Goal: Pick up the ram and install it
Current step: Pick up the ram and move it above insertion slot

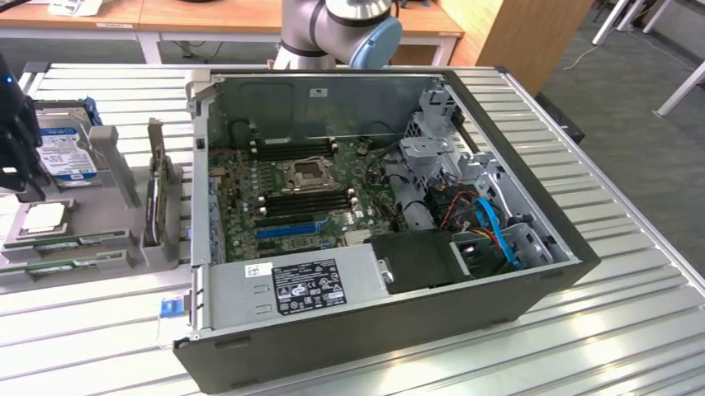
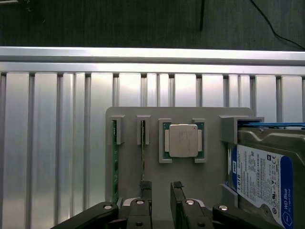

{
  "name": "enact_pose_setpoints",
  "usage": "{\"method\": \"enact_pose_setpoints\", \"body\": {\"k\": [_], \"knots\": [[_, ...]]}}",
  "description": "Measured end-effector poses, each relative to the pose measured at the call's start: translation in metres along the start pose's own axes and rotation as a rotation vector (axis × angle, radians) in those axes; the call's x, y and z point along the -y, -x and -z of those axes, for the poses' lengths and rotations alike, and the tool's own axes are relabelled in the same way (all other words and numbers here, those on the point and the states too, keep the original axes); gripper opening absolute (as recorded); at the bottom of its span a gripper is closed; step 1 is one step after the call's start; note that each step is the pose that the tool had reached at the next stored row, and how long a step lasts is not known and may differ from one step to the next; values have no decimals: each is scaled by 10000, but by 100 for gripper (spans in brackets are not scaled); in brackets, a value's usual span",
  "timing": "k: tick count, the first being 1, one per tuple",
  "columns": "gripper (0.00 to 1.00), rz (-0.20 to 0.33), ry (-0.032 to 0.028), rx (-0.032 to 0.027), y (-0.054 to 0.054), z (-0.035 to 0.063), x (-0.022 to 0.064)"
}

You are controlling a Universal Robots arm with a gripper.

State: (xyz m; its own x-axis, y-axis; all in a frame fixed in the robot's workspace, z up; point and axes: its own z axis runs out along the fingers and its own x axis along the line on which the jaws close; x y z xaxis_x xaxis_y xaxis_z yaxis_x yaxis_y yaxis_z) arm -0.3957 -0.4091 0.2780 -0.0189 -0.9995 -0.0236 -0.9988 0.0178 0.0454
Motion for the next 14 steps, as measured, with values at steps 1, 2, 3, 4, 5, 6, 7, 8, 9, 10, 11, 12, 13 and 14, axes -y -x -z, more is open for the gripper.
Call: {"method": "enact_pose_setpoints", "body": {"k": [1,2,3,4,5,6,7,8,9,10,11,12,13,14], "knots": [[30,1,1,-1,0,-9,0],[30,1,0,0,0,-18,1],[30,1,0,0,-1,-28,1],[30,2,0,-1,-1,-39,2],[30,1,-1,1,-1,-50,2],[30,1,0,0,-1,-61,3],[30,2,0,0,-2,-72,3],[30,1,0,0,-2,-83,4],[30,2,0,0,-2,-94,5],[30,1,0,0,-2,-105,5],[30,1,1,0,-3,-115,5],[30,1,0,0,-3,-125,6],[30,1,-1,1,-3,-131,6],[30,1,2,-1,-3,-133,6]]}}
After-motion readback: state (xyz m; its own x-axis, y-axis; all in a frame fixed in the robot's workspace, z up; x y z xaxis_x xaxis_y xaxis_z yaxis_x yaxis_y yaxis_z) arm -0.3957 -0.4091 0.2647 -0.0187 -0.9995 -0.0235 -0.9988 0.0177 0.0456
